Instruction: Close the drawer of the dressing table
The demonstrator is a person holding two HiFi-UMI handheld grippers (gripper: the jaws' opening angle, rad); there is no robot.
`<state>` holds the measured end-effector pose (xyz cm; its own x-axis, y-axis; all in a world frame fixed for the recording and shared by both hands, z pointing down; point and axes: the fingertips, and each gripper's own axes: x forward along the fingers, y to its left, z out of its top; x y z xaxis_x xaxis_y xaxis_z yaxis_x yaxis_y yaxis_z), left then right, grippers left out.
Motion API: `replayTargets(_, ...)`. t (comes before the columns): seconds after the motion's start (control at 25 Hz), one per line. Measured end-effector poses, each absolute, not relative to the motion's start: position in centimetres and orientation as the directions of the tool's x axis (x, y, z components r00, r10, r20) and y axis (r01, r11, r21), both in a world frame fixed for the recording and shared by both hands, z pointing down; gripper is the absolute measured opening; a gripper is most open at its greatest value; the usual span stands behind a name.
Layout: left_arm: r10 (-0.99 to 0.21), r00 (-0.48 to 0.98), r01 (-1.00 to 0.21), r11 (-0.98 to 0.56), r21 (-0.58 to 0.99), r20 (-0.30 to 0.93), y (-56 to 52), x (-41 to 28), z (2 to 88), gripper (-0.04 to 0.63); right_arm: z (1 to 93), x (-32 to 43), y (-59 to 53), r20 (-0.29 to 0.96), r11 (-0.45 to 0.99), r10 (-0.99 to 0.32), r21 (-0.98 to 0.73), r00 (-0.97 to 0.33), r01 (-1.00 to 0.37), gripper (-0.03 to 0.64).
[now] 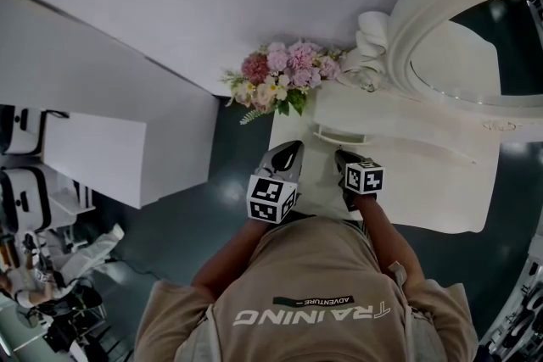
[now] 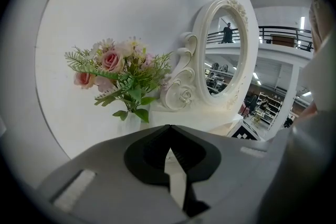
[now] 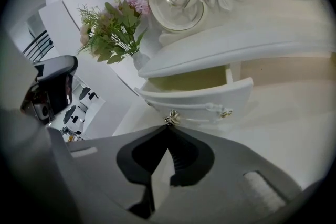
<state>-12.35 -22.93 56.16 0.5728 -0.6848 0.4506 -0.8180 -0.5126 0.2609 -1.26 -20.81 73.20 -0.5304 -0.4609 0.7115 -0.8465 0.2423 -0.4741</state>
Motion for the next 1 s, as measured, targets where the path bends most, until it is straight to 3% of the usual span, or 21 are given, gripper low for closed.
replayTargets(1.0, -0.688, 0.567, -0.822, -0.508, 0.258, 0.454, -22.9, -12.2, 56.0, 0.017, 72.2, -0.8, -23.8, 0.681, 0.24, -0.501, -0.483, -0.533, -0.842, 0.002)
